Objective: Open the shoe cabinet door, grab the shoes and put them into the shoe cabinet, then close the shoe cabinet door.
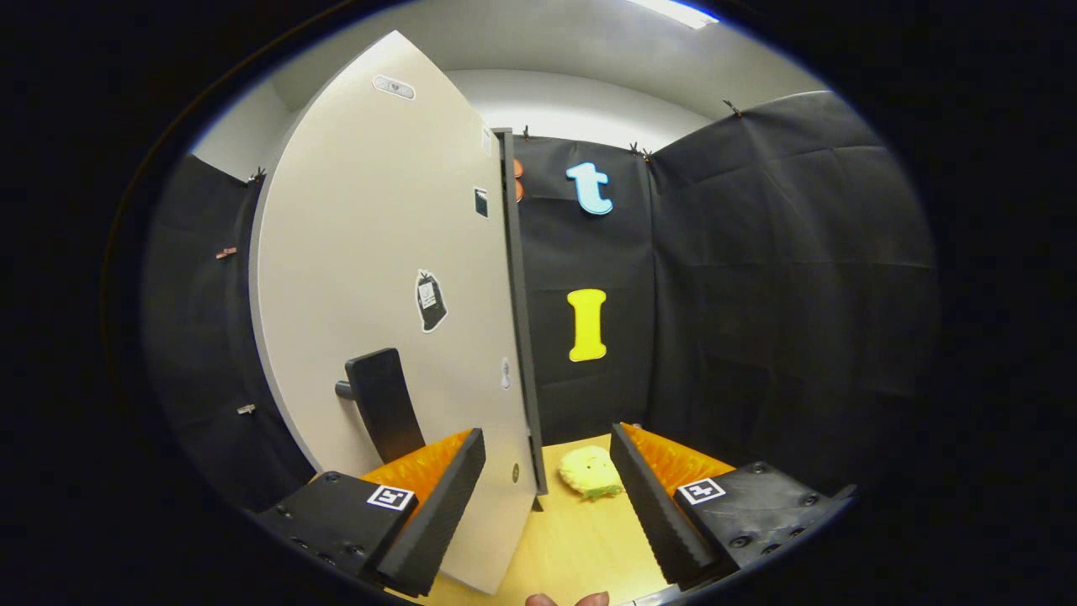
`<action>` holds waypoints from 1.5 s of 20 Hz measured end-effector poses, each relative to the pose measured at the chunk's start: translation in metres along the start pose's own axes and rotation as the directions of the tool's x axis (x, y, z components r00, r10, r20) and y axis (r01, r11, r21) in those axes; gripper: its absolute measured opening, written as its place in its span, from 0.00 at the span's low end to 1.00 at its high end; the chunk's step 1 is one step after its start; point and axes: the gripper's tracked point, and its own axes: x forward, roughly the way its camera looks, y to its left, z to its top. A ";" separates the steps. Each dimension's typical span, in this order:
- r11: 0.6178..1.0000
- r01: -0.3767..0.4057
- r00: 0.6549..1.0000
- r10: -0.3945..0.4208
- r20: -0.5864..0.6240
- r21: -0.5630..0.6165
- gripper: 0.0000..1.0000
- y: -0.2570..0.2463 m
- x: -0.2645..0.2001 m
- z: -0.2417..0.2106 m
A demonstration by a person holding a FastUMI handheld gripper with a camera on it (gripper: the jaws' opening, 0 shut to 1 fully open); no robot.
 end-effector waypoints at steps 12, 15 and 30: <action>0.967 -0.255 0.966 0.255 -0.033 0.015 0.98 0.157 0.016 -0.018; 0.964 -0.264 0.964 0.264 -0.009 -0.010 0.98 0.173 0.015 -0.012; 0.976 -0.219 0.976 0.219 0.008 -0.018 0.98 0.162 0.019 -0.008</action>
